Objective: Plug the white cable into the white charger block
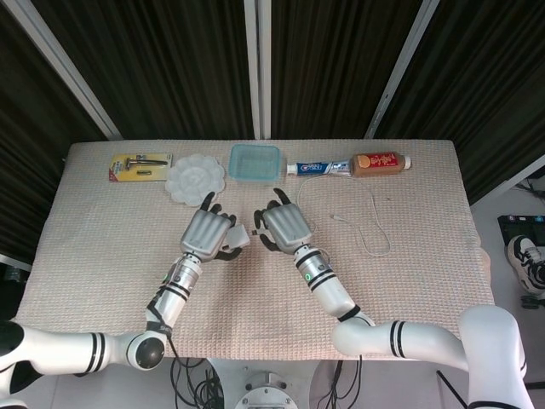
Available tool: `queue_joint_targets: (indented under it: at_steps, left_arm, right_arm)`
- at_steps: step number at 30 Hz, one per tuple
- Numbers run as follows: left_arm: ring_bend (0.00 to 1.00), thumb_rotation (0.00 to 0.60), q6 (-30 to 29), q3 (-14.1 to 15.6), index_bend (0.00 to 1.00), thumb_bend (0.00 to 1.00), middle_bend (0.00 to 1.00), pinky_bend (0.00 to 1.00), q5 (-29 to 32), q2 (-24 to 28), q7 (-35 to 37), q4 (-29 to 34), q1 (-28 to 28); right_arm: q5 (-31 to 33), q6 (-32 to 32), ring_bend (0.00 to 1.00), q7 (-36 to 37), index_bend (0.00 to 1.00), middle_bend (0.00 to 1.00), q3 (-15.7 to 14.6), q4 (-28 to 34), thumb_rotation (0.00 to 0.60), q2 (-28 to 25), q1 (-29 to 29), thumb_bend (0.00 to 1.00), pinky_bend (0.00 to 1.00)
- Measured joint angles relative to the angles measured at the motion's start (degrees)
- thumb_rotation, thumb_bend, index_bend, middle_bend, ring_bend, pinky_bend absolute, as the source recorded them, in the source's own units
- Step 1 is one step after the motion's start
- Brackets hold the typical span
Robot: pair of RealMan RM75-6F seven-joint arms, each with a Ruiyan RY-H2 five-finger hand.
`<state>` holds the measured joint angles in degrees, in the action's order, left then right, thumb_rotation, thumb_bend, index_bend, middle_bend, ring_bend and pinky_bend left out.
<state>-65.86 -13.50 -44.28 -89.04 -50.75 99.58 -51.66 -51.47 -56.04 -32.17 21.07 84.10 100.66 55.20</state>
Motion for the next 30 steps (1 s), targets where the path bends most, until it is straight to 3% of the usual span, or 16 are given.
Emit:
queue_joint_targets:
  at_steps: [30]
  left_arm:
    - [0.23, 0.371, -3.93, 0.9, 0.45, 0.25, 0.49, 0.06, 1.46, -1.72, -1.58, -0.5, -2.76]
  right_arm:
    - [4.8, -0.26, 0.3, 2.65, 0.64, 0.55, 0.05, -1.9, 0.6, 2.41, 3.18, 0.33, 0.07]
